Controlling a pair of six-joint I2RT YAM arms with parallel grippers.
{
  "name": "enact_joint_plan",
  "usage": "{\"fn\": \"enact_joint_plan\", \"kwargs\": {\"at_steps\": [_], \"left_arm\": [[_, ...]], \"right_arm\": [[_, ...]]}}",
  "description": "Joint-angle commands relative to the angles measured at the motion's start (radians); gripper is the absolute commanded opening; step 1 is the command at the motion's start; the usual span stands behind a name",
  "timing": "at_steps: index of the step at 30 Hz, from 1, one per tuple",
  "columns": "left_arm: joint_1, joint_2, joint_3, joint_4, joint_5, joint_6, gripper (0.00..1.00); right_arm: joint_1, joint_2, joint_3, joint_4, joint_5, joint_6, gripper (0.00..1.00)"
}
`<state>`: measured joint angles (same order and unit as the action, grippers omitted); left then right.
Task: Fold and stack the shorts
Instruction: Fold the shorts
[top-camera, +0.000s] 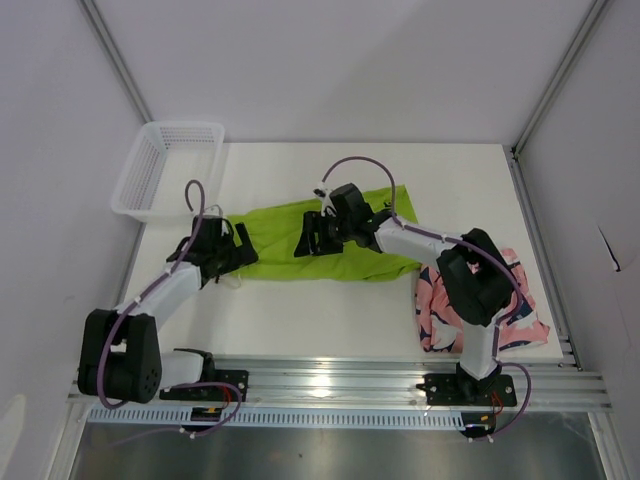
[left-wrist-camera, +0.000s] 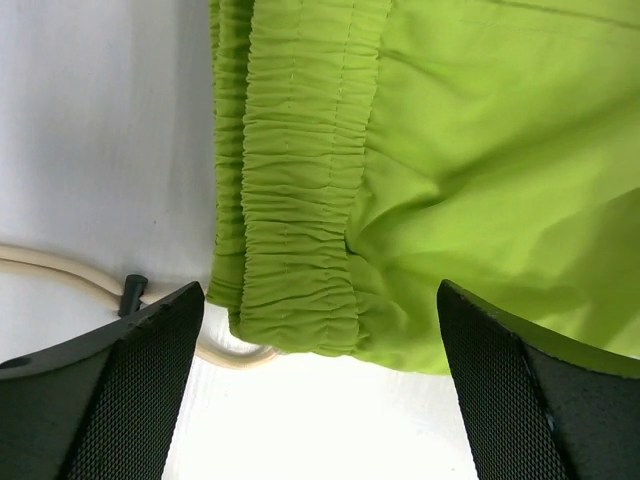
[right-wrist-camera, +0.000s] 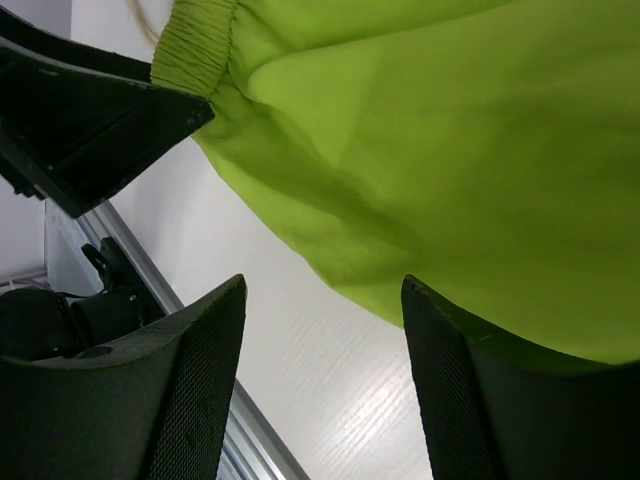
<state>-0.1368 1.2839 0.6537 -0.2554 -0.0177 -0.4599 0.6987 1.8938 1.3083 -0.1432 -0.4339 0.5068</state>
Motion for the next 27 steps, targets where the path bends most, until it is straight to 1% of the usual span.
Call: {"fn": "enact_joint_plan", "kwargs": {"at_steps": [1,2,3,4,5,6,7,8,9,11,12,14,15,19,22,27], "left_arm": [[0.045,-0.090,-0.050,0.044,0.090,-0.051,0.99],[0.086,-0.103,-0.063,0.059,0.105,-0.065,0.99],[0.113,-0.115,-0.078,0.105,0.170,-0.069,0.99],[0.185,-0.123,-0.118,0.125,0.211,-0.080,0.99],[0.216,-0.120,-0.127,0.140,0.244,-0.083,0.99],[0.238,-0.115,-0.132,0.152,0.292,-0.086,0.99],[0.256,-0.107,-0.147,0.157,0.306,-0.086,0.99],[0.273,-0.092,-0.150,0.160,0.312,-0.092,0.99],[0.278,-0.089,-0.155,0.174,0.320,-0.098,0.99],[0.293,-0.075,-0.183,0.199,0.329,-0.121,0.99],[0.298,-0.069,-0.199,0.221,0.356,-0.126,0.99],[0.313,-0.049,-0.212,0.235,0.383,-0.141,0.99],[0.316,-0.028,-0.216,0.246,0.425,-0.146,0.99],[0.319,0.000,-0.259,0.346,0.481,-0.203,0.99],[0.321,0.024,-0.269,0.360,0.483,-0.206,0.99],[0.321,0.015,-0.264,0.295,0.435,-0.181,0.99]], "right_arm": [[0.022,0.048,0.084,0.050,-0.017,0.002,0.65],[0.034,0.079,0.104,0.053,-0.023,0.004,0.62],[0.041,0.094,0.126,0.053,-0.028,0.004,0.60],[0.047,0.112,0.172,0.054,-0.029,0.004,0.57],[0.050,0.151,0.196,0.053,-0.045,0.007,0.53],[0.056,0.172,0.219,0.051,-0.057,0.010,0.49],[0.059,0.192,0.265,0.054,-0.068,0.015,0.40],[0.059,0.212,0.285,0.056,-0.090,0.019,0.36],[0.062,0.252,0.305,0.059,-0.104,0.027,0.30],[0.068,0.289,0.364,0.067,-0.126,0.032,0.24],[0.073,0.327,0.385,0.064,-0.132,0.036,0.20],[0.076,0.367,0.439,0.057,-0.152,0.039,0.19],[0.078,0.402,0.451,0.056,-0.155,0.048,0.18],[0.078,0.487,0.506,0.002,-0.131,0.053,0.15],[0.078,0.534,0.537,-0.016,-0.128,0.059,0.14],[0.079,0.550,0.531,-0.029,-0.103,0.047,0.13]]}}
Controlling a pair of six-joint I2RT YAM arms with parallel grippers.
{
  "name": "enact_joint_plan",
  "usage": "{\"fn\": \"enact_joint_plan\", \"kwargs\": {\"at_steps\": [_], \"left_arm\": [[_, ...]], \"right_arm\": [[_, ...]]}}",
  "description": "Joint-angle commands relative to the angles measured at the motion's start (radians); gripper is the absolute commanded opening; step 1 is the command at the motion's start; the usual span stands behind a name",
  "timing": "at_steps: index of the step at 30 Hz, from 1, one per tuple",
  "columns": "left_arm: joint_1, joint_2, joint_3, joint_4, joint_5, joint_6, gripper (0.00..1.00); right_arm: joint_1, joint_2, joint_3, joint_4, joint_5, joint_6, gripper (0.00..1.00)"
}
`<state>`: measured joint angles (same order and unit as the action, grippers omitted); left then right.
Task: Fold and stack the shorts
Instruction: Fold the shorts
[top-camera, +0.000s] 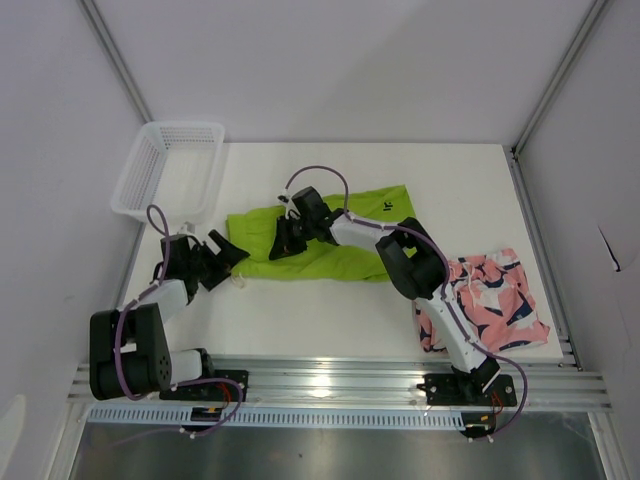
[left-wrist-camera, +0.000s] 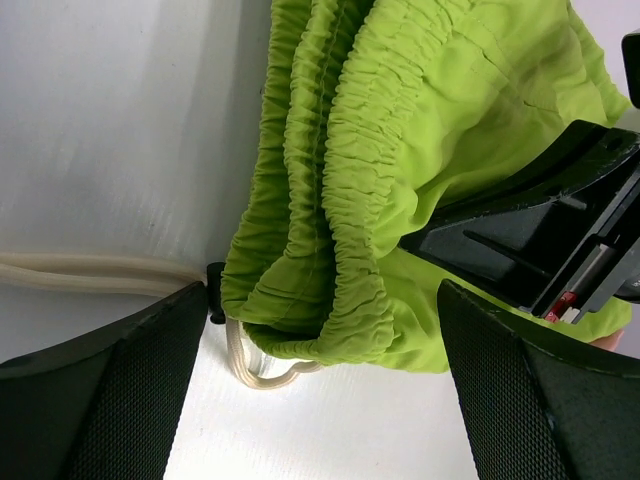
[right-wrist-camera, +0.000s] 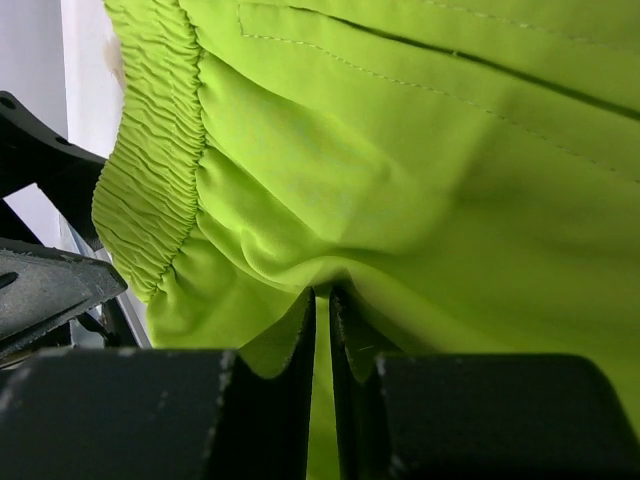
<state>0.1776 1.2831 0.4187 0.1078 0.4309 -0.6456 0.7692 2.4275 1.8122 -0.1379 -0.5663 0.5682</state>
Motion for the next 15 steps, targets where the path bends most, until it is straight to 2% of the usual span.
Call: {"fn": "enact_joint_plan", "kwargs": {"at_steps": [1,4,8,15], "left_arm": [[0.007,0.010,-0.037,-0.072,-0.011,0.003,0.99],[0.007,-0.025,-0.089,-0.082,-0.009,-0.018,0.99],[-0.001,-0.163,-0.153,-0.100,-0.015,-0.042,0.99],[-0.056,-0.437,-0.153,-0.280,-0.073,-0.064,0.99]], "right_arm": [[0.005,0.018,0.026,-0.034,0.029,-0.016,0.13],[-0.001,0.025,0.029,-0.025,0.019,-0.013,0.13],[-0.004,0.027,0.032,-0.016,0.016,-0.010,0.13],[-0.007,0.007,0.007,0.006,0.016,-0.010,0.13]]}}
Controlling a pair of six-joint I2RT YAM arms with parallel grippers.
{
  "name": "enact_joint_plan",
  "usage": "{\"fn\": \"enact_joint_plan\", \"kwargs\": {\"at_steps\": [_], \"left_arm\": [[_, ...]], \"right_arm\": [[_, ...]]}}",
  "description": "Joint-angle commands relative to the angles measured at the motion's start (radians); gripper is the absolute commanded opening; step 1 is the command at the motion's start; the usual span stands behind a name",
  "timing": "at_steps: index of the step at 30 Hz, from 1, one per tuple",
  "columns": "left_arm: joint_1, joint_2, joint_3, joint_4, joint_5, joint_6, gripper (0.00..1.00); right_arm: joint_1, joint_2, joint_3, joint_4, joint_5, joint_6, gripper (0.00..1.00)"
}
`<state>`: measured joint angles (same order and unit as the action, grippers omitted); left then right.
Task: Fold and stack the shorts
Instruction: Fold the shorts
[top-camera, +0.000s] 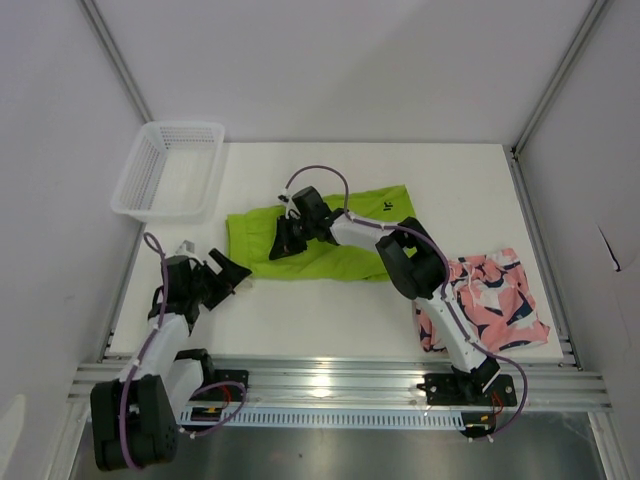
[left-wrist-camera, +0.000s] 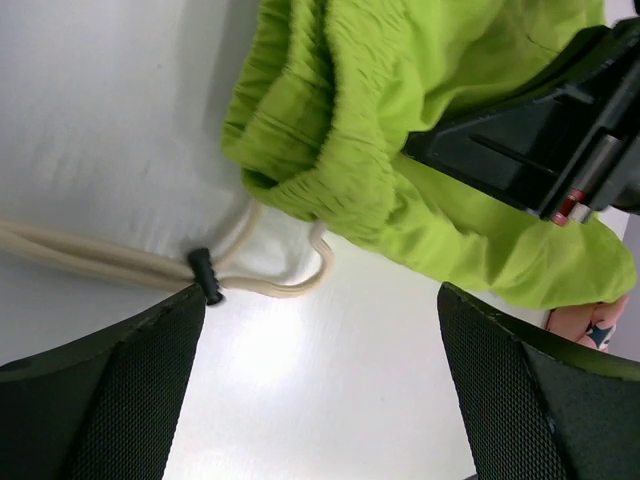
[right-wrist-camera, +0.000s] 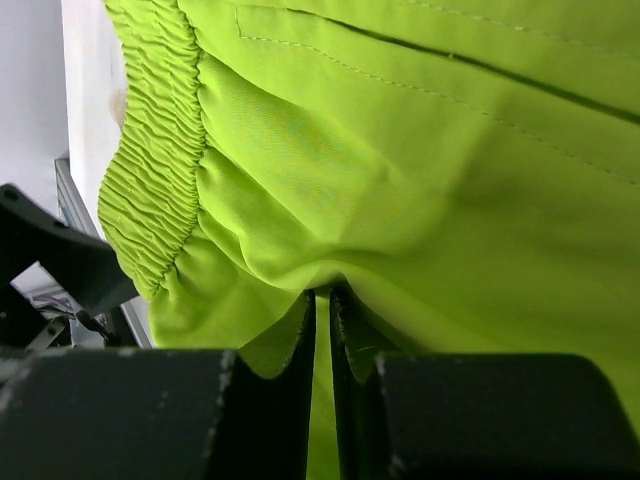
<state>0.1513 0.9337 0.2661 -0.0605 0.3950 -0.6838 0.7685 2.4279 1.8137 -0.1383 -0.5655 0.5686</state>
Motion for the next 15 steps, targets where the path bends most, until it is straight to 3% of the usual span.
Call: {"fn": "enact_joint_plan", "kwargs": {"at_steps": [1,9,15], "left_arm": [[-0.039,-0.099,0.001,-0.117,-0.039,-0.037,0.99],[-0.068,-0.101,0.109,-0.197,0.022,-0.033,0.99],[-0.067,-0.076,0.214,-0.285,-0.071,0.012,0.99]], "right_arm": [[-0.008,0.002,0.003,0.012,0.013,-0.010,0.13],[-0.008,-0.020,-0.088,0.127,-0.030,-0.023,0.13],[-0.009,-0.038,-0.117,0.190,-0.042,-0.027,0.13]]}}
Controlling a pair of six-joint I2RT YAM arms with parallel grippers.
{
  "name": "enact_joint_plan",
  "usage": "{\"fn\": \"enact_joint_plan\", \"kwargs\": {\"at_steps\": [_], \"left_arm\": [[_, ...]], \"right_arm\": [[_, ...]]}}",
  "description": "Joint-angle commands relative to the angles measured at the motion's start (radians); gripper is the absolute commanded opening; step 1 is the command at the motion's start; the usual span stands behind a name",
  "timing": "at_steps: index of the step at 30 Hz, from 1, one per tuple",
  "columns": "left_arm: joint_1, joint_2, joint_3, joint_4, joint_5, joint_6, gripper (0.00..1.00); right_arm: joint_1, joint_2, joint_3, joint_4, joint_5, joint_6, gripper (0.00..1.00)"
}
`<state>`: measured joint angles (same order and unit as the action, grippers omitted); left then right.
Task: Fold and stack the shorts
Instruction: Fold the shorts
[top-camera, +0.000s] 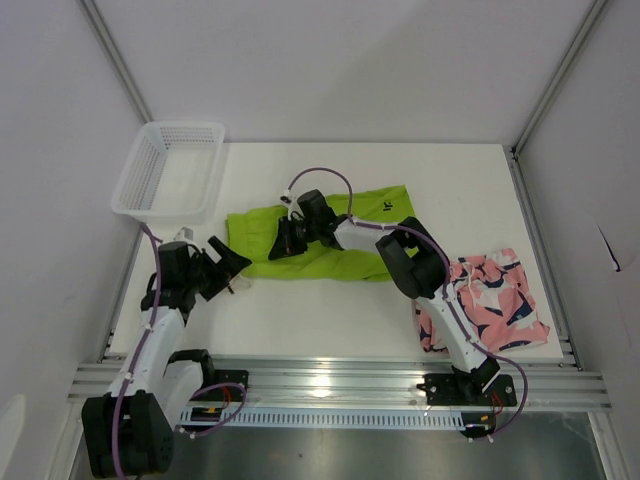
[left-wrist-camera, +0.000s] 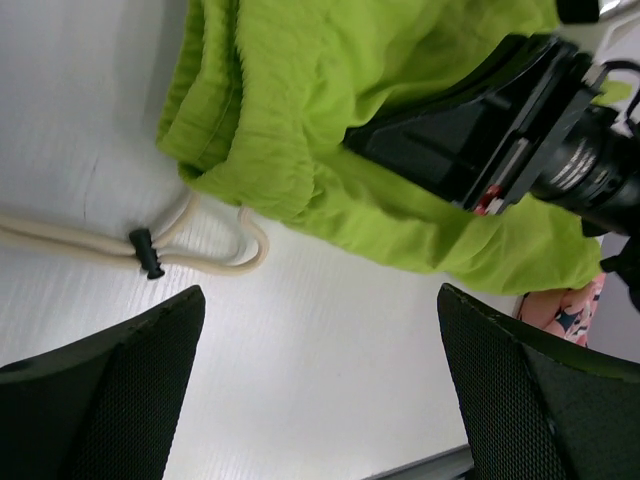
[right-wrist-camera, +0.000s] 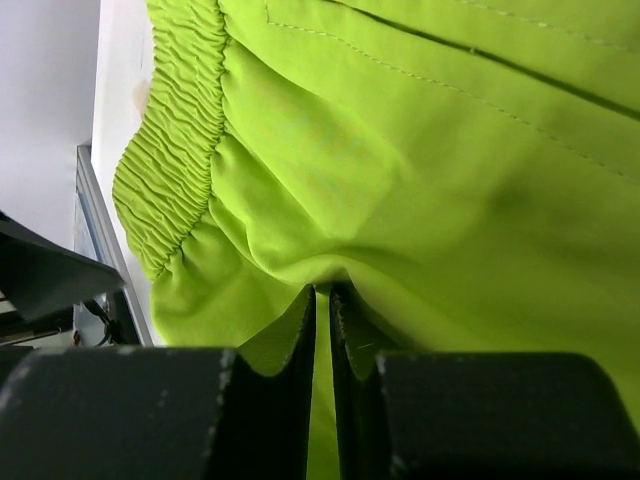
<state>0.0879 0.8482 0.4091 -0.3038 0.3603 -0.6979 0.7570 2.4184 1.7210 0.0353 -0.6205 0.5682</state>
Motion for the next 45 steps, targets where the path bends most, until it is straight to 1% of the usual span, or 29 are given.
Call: {"fn": "enact_joint_plan", "kwargs": {"at_steps": [1,6,11,12,13,18,25,27,31,40,43,45], "left_arm": [[-0.004,0.024,0.077,-0.037,-0.040,0.026,0.99],[-0.004,0.055,0.073,0.048,-0.060,0.008,0.99],[-0.005,0.159,0.062,0.110,-0.063,-0.002,0.99],[-0.004,0.167,0.053,0.120,-0.063,-0.002,0.99],[-0.004,0.190,0.018,0.187,-0.064,-0.020,0.99],[-0.004,0.242,-0.015,0.250,-0.054,-0.038,0.99],[-0.004,0.216,-0.046,0.295,-0.139,-0.023,0.99],[-0.004,0.219,-0.056,0.333,-0.142,-0.020,0.99],[-0.004,0.236,-0.049,0.344,-0.141,-0.015,0.99],[-0.004,0.206,-0.010,0.312,-0.106,-0.023,0.99],[-0.002,0.222,0.000,0.313,-0.124,-0.014,0.99],[-0.002,0.259,0.007,0.330,-0.106,-0.014,0.99]], "right_arm": [[0.004,-0.028,-0.026,0.021,0.011,-0.025,0.13],[0.005,-0.019,-0.029,0.040,-0.005,-0.021,0.14],[0.005,-0.013,-0.037,0.046,-0.010,-0.014,0.14],[0.005,-0.012,-0.037,0.051,-0.012,-0.013,0.13],[0.010,-0.013,-0.043,0.055,-0.015,-0.010,0.13],[0.011,-0.013,-0.047,0.055,-0.013,-0.013,0.14],[0.011,-0.010,-0.052,0.061,-0.019,-0.008,0.14],[0.011,-0.010,-0.055,0.064,-0.021,-0.007,0.14],[0.011,-0.005,-0.055,0.068,-0.024,-0.005,0.14],[0.011,-0.010,-0.057,0.063,-0.022,-0.010,0.13],[0.012,-0.012,-0.058,0.063,-0.022,-0.011,0.13],[0.011,-0.012,-0.060,0.061,-0.022,-0.011,0.13]]}}
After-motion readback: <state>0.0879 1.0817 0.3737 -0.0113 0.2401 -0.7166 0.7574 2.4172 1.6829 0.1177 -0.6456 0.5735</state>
